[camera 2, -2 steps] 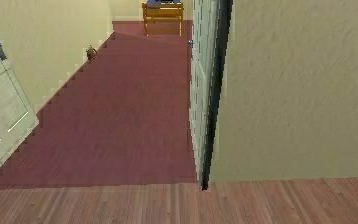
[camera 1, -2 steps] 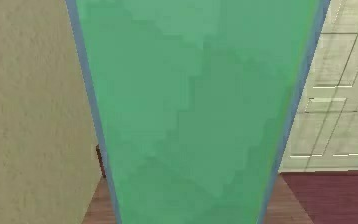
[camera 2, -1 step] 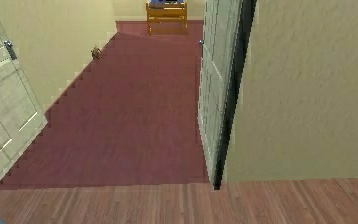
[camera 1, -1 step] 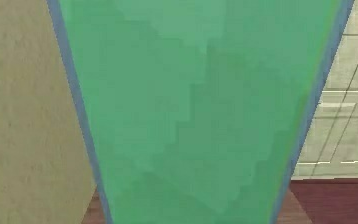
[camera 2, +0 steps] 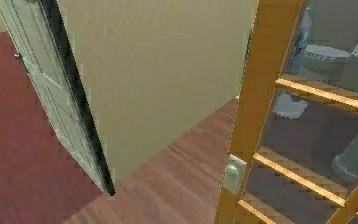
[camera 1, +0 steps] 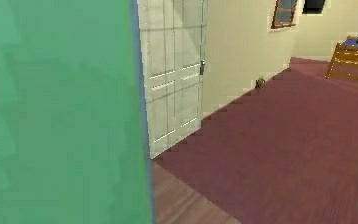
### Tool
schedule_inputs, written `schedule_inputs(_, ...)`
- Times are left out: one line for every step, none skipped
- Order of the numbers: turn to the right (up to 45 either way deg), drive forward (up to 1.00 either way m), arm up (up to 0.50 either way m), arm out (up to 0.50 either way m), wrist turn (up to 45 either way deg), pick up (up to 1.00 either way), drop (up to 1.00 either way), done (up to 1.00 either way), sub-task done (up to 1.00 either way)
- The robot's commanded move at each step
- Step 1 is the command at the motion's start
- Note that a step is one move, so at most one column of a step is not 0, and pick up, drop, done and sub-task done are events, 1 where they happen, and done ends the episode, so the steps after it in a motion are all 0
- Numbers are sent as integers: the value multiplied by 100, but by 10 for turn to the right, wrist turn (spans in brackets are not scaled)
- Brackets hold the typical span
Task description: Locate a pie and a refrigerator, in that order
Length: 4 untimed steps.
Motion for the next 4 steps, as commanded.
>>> schedule_inputs(300,0,0,0,0,0,0,0,0)
schedule_inputs(0,100,0,0,0,0,0,0,0)
schedule_inputs(300,0,0,0,0,0,0,0,0)
schedule_inputs(0,5,0,0,0,0,0,0,0)
